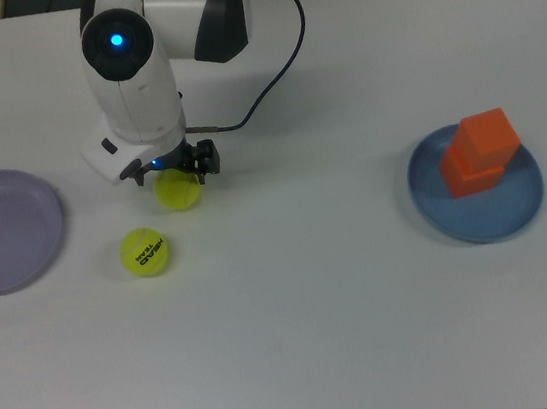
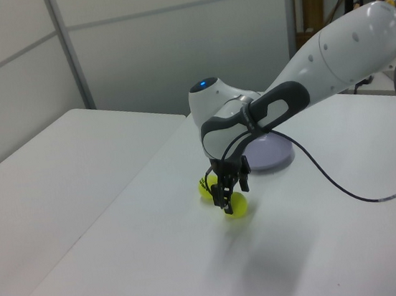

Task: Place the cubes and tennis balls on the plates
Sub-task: 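Grasp the tennis ball and lift it, then carry the ball to the lavender plate and release it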

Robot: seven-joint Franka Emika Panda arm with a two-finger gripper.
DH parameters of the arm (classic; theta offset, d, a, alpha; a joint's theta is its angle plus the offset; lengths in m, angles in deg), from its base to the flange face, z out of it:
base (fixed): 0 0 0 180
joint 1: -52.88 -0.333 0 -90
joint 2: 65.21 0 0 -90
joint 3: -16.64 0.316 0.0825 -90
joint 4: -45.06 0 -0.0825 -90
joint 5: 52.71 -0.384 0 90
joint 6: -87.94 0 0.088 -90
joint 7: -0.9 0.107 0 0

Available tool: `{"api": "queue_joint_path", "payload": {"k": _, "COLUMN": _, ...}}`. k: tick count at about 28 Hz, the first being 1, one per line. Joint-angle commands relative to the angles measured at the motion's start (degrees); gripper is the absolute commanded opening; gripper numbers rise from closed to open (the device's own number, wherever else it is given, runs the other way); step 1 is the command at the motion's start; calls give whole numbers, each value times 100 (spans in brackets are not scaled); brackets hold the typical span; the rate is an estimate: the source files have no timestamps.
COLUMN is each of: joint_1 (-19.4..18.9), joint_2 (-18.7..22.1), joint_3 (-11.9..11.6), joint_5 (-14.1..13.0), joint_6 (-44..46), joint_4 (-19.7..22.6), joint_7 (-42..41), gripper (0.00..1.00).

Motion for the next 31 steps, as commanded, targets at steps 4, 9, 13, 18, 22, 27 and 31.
{"api": "queue_joint_path", "payload": {"k": 4, "joint_1": 12, "joint_2": 9, "joint_3": -19, "joint_5": -550, "joint_6": -162, "joint_4": 75, "joint_7": -352, "gripper": 0}}
{"api": "queue_joint_path", "payload": {"k": 9, "joint_1": 82, "joint_2": 35, "joint_3": -36, "joint_5": -832, "joint_6": -144, "joint_4": 67, "joint_7": -607, "gripper": 0}}
{"api": "queue_joint_path", "payload": {"k": 13, "joint_1": 109, "joint_2": 175, "joint_3": -255, "joint_5": -841, "joint_6": -74, "joint_4": 31, "joint_7": -739, "gripper": 0}}
{"api": "queue_joint_path", "payload": {"k": 18, "joint_1": 153, "joint_2": 457, "joint_3": -782, "joint_5": -867, "joint_6": 172, "joint_4": -65, "joint_7": -1125, "gripper": 0}}
{"api": "queue_joint_path", "payload": {"k": 22, "joint_1": 275, "joint_2": 440, "joint_3": -1319, "joint_5": -1060, "joint_6": 216, "joint_4": -320, "joint_7": -1441, "gripper": 0}}
{"api": "queue_joint_path", "payload": {"k": 27, "joint_1": 434, "joint_2": 185, "joint_3": -1811, "joint_5": -1544, "joint_6": 146, "joint_4": -434, "joint_7": -2066, "gripper": 0}}
{"api": "queue_joint_path", "payload": {"k": 31, "joint_1": 627, "joint_2": -183, "joint_3": -1926, "joint_5": -1728, "joint_6": 102, "joint_4": -645, "joint_7": -2285, "gripper": 0}}
